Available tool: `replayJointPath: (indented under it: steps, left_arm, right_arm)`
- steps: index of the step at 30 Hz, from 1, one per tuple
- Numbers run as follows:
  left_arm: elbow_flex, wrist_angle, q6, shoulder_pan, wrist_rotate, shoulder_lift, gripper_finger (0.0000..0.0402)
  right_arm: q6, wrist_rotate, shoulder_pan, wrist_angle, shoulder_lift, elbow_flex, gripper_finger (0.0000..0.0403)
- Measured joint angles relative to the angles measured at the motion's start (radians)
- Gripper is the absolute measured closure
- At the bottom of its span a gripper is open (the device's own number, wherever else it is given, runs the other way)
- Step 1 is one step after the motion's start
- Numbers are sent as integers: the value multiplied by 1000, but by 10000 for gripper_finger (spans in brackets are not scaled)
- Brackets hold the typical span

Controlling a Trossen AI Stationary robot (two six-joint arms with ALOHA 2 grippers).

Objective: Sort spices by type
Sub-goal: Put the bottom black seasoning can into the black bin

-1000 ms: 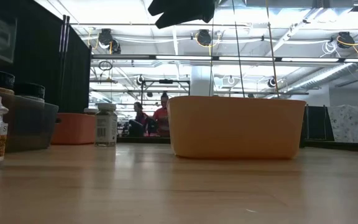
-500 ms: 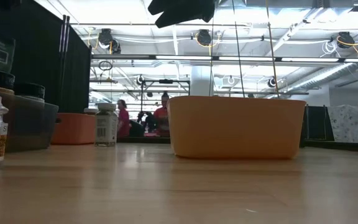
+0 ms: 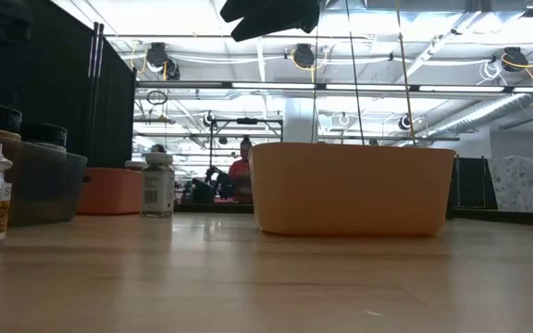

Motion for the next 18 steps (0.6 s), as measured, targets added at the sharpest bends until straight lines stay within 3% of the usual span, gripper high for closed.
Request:
replayJointPath:
  steps: [18]
  left_arm:
    - [-56,19,-27,0,-78,136,265]
  right_arm:
    - [-8,0,-1,24,0,0,177]
